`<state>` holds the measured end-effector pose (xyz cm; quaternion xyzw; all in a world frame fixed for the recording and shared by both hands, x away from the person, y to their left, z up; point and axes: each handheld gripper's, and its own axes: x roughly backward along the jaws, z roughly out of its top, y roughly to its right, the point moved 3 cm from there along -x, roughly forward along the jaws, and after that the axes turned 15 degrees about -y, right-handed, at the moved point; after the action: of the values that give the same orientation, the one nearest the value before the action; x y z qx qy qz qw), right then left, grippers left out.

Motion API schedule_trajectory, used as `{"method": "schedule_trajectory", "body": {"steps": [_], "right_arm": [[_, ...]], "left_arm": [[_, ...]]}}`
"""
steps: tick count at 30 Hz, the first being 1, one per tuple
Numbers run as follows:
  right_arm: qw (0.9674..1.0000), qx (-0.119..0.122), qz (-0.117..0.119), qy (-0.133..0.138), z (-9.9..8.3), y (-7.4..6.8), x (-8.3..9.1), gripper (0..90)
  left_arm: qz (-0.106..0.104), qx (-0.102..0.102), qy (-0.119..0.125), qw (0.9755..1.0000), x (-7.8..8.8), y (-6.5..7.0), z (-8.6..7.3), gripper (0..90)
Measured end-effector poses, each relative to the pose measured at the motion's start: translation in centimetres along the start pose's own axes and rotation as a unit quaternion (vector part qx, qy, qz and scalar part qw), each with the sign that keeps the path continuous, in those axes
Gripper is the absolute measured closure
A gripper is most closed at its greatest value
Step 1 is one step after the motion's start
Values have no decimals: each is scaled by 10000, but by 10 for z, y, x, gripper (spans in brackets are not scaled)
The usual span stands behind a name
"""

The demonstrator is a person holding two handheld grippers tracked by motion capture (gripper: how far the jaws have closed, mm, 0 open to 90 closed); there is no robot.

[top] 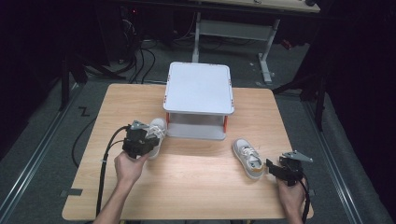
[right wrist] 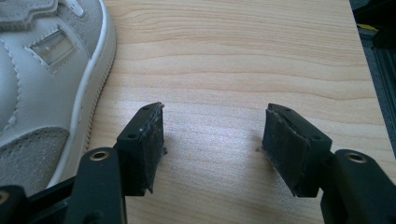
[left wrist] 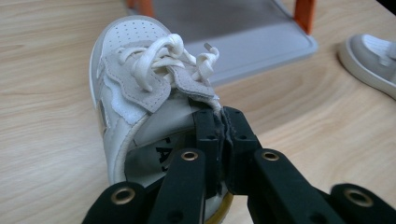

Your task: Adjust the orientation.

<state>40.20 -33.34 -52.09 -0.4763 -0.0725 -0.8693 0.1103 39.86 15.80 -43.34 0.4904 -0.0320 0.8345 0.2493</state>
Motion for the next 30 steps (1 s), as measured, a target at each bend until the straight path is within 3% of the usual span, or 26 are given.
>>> {"method": "schedule_trajectory", "body": {"steps": [6, 15, 16, 19, 22, 26, 30], "right_arm": [[10000, -10, 3, -3, 0, 0, 0, 383], [10000, 2, 1, 0, 0, 0, 0, 383], [10000, 2, -1, 0, 0, 0, 0, 383], [10000, 5, -1, 1, 0, 0, 0, 382], [10000, 5, 2, 0, 0, 0, 0, 382], [10000, 7, 2, 0, 0, 0, 0, 382], [10000, 6, 3, 0, 0, 0, 0, 382]], "left_arm": [[-164, 54, -134, 9998, -13, 29, -3, 865], [-324, -157, -289, 9989, -34, 71, 3, 862], [-420, -140, -314, 9985, -40, 80, 3, 862], [-396, -177, -350, 9984, -45, 88, 2, 860], [-219, -198, -440, 9986, -52, 99, -1, 859], [-230, -154, -505, 9983, -59, 104, -4, 850], [-173, -243, -486, 9984, -60, 106, -6, 823]]}}
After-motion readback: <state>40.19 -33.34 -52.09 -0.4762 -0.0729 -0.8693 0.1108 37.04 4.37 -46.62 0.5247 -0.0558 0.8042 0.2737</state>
